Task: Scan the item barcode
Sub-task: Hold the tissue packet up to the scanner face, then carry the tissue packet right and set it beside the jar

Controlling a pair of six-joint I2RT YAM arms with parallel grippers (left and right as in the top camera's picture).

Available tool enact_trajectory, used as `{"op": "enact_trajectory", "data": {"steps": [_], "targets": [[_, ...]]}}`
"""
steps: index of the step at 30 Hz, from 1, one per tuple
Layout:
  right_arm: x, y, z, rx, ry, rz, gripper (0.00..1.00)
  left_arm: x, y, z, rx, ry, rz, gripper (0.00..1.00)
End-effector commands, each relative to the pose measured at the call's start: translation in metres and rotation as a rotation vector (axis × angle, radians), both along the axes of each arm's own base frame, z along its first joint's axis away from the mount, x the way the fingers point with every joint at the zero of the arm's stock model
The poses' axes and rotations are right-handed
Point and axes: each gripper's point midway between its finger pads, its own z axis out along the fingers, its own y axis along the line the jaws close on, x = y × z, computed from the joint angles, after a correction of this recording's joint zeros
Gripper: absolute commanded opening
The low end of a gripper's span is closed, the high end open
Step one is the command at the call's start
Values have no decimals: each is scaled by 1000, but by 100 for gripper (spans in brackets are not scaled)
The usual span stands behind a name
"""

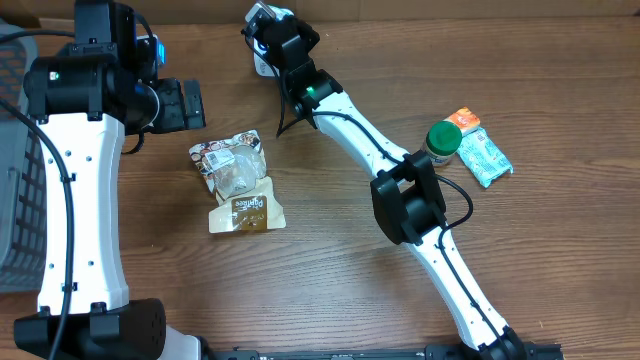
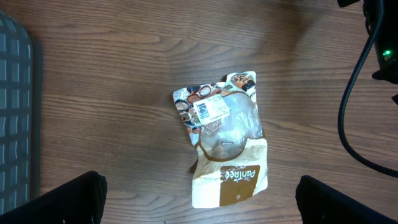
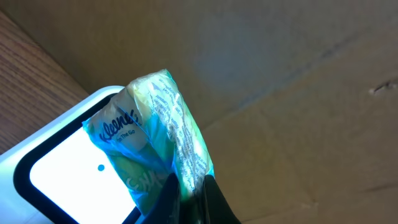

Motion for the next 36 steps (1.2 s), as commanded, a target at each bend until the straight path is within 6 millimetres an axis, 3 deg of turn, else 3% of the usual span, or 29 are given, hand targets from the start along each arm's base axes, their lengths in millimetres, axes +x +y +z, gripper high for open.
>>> {"op": "enact_trajectory", "data": {"steps": [1,6,10,12,17,22,26,31,36], "targets": [[-8,-1,72,202,-52,-41,4,2,0,3,11,-11,-16,99],[-26,-4,114,349,12,-33,4,2,0,3,11,-11,-16,99],[-49,-21,155,442,65,-77,4,2,0,3,11,-11,-16,99],[-69,-36,177,502,117,-116,4,2,0,3,11,-11,-16,99],[-124,-76,209,592,284,-190,4,2,0,3,11,-11,-16,99],[-184,-113,217,713,522,-261,4,2,0,3,11,-11,-16,100],[-220,-143,206,768,697,-352,4,2,0,3,11,-11,-16,100],[-243,-180,181,752,854,-475,4,2,0,3,11,-11,-16,99],[-249,-214,170,753,902,-584,4,2,0,3,11,-11,-16,99]]}}
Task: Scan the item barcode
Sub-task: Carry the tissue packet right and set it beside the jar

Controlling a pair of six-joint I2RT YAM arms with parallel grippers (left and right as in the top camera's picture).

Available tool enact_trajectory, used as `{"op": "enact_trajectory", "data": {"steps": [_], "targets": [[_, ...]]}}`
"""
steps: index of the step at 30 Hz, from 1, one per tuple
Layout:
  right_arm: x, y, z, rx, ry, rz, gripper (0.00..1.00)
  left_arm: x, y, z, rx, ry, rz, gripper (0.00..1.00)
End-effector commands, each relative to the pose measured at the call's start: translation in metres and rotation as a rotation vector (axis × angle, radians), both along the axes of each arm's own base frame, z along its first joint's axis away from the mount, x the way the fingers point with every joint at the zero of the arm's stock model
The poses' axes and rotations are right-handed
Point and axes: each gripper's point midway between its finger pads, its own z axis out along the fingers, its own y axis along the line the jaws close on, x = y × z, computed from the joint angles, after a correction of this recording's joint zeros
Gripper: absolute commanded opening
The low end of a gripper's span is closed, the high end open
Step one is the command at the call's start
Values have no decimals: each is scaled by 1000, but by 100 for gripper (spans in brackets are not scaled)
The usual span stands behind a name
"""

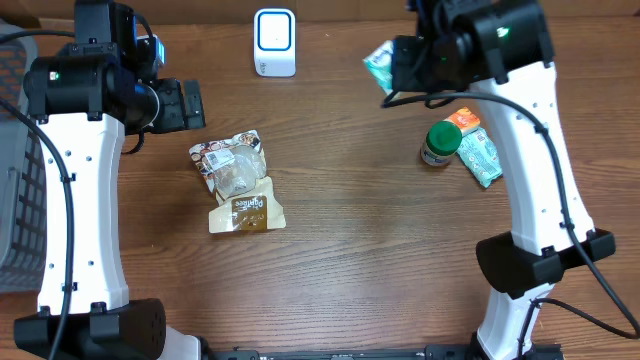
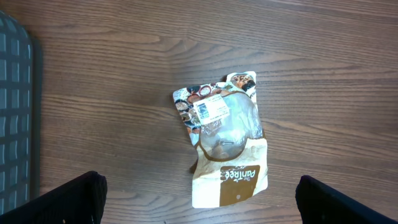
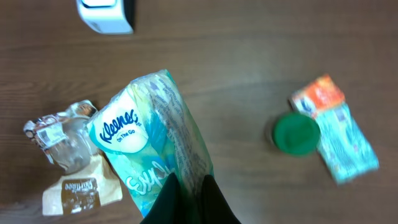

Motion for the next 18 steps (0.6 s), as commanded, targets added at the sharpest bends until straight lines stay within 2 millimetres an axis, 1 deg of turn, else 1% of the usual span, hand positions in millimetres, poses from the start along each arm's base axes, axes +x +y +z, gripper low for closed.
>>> {"op": "enact_trajectory", "data": {"steps": [1,3,6,12,13,14,16,18], "targets": [[2,-13,-1,48,24,-52,4,2,0,3,11,-11,-16,99],[3,-21,-6,52,45,-72,4,2,0,3,11,-11,-16,99],[3,-34,-24,35,103,-105,4,2,0,3,11,-11,-16,100],[-8,-64,-74,-11,274,-163,4,2,0,3,11,-11,-16,100],[-9,-70,-80,-16,293,-178,4,2,0,3,11,-11,-16,100],[-10,-82,-90,-19,322,-209,4,2,0,3,11,-11,-16,100],[-9,-96,-99,-18,340,-244,4,2,0,3,11,-11,-16,99],[-9,-115,-107,-16,358,-290,4,2,0,3,11,-11,-16,100]]}}
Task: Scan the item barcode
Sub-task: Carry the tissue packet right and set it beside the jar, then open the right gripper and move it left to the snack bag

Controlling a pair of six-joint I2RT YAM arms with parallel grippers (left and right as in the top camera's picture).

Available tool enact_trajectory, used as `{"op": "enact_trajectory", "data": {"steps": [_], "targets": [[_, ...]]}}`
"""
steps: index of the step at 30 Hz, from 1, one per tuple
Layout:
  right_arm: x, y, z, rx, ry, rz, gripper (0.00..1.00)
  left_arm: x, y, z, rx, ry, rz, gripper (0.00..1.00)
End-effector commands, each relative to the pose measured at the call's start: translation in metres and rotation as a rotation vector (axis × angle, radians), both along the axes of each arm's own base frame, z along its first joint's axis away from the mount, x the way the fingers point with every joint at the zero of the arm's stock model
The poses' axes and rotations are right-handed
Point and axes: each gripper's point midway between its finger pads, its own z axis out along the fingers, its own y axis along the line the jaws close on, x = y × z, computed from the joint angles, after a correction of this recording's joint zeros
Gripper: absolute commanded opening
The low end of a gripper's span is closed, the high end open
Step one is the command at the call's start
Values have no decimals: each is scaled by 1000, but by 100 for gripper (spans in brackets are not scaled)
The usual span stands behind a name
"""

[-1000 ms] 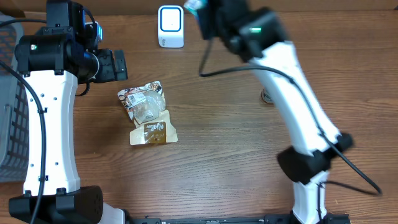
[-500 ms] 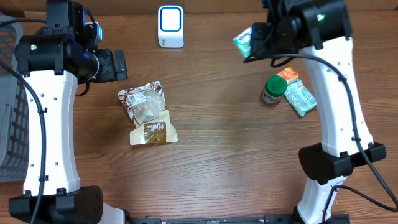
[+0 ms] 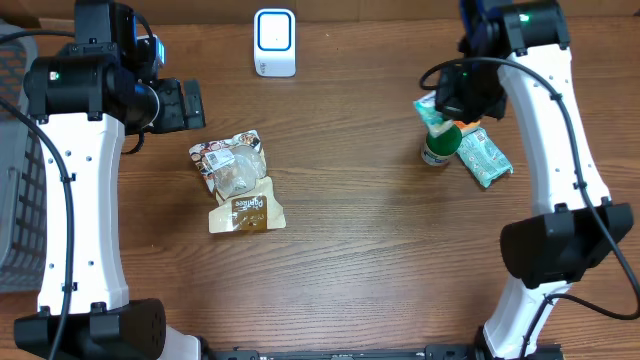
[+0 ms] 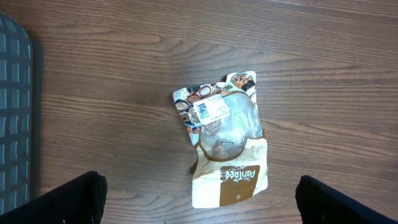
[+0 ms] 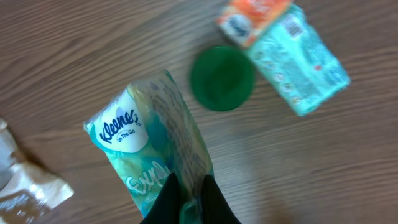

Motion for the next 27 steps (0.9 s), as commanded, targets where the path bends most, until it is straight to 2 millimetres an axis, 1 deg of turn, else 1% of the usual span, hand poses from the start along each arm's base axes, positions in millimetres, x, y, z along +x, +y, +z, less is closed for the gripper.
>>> {"op": "enact_trajectory", "data": {"steps": [1,5,7,11,14,17,18,19,20,21,23,25,27], "targets": [[0,-36,-12,-5,26,-87,4,2,1,3,11,-11,-16,99],[-2,-71,-29,-4,54,-178,4,2,1,3,11,-11,-16,99],[-4,-86,-41,-4,73,-216,4,2,1,3,11,-11,-16,100],[-11,-108,-68,0,110,-278,4,2,1,3,11,-11,-16,99],[-9,-117,-93,13,102,-304,4,2,1,3,11,-11,-16,99],[-5,-116,-112,31,85,-305,4,2,1,3,11,-11,-16,99],[-4,-116,-117,31,80,-305,5,2,1,3,11,-11,-16,100],[-4,-115,-121,31,77,-303,13,2,1,3,11,-11,-16,100],[-3,-115,-124,31,73,-301,19,2,0,3,11,-11,-16,99],[-2,-114,-124,30,71,-299,28,2,0,3,11,-11,-16,99],[1,-114,-124,30,58,-293,40,2,1,3,11,-11,-16,100],[6,-114,-119,33,39,-289,45,2,1,3,11,-11,-16,100],[12,-112,-107,53,18,-282,48,2,1,3,11,-11,-16,100]]}}
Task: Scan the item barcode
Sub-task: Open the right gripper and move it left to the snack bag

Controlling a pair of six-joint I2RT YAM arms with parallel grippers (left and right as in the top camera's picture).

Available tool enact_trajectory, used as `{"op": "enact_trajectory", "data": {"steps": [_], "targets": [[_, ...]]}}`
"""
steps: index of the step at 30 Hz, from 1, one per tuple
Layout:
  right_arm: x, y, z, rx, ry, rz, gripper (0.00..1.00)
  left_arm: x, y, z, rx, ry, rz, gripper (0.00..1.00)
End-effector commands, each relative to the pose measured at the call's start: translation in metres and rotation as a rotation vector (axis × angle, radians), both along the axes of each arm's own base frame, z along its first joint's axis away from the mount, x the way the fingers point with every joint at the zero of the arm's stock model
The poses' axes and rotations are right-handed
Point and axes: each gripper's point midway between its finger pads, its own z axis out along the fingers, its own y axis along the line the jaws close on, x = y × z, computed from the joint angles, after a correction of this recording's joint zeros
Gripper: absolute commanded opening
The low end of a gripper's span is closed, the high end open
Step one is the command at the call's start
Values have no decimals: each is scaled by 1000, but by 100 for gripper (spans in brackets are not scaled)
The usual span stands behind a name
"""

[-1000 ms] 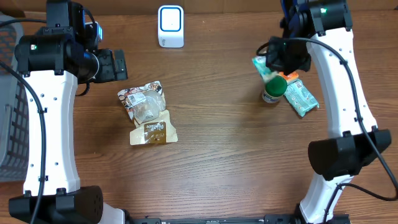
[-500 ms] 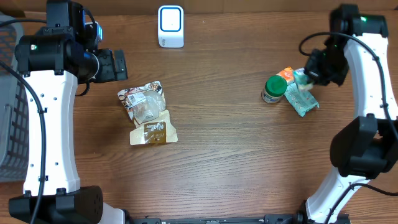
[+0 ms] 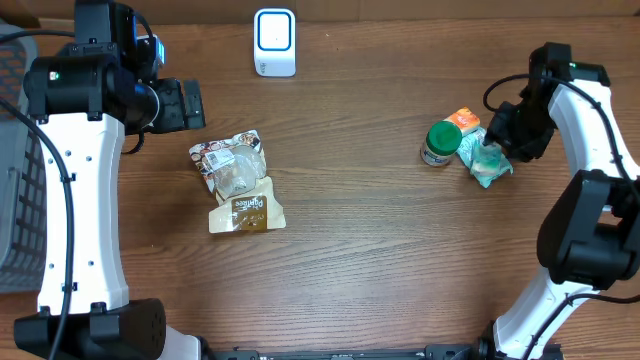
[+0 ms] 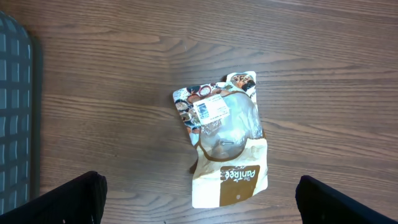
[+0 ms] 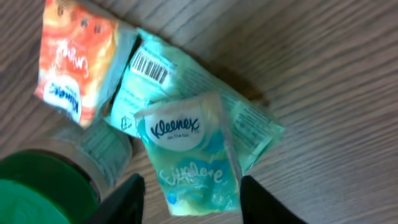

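The white barcode scanner [image 3: 273,42] stands at the table's back edge. A teal Kleenex pack [image 5: 189,149] lies on top of a second teal pack [image 5: 249,124] at the right. My right gripper [image 5: 194,205] is open just above it, one finger on each side, with gaps showing between fingers and pack. In the overhead view that gripper [image 3: 500,140] hangs low over the packs [image 3: 487,157]. My left gripper [image 4: 200,205] is open, high above a brown and white snack pouch [image 4: 224,137].
A green-lidded jar [image 3: 441,141] and an orange tissue pack [image 3: 464,119] sit right beside the teal packs. A dark mesh basket [image 3: 15,200] stands at the left edge. The snack pouch [image 3: 238,180] lies left of centre.
My right gripper was shut on the Kleenex pack above the jar. Now it is open, lower and further right, and the pack rests on the other teal pack. The left arm is unchanged.
First my right gripper held the Kleenex pack against the scanner at the back. Then it held the pack in the air right of the scanner, then over the green-lidded jar. Now the pack lies released among the items at the right. The left arm stayed still.
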Motion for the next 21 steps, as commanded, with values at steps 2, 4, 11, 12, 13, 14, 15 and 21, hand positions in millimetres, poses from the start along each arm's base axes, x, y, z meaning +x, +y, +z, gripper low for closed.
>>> {"op": "enact_trajectory", "data": {"steps": [2,4,11,12,13,14,15,21], "targets": [[21,11,45,53,-97,63,49,2,0,3,11,-11,-16,100],[27,14,71,65,-133,75,50,2,0,3,11,-11,-16,100],[38,77,140,200,-262,229,54,2,0,3,11,-11,-16,99],[37,105,143,257,-268,282,54,2,0,3,11,-11,-16,100],[37,120,143,282,-268,312,54,2,0,3,11,-11,-16,100],[36,135,141,300,-265,343,54,2,0,3,11,-11,-16,99],[34,150,141,315,-264,376,55,2,0,3,11,-11,-16,99],[20,242,119,350,-252,567,61,2,0,3,11,-11,-16,100]]}}
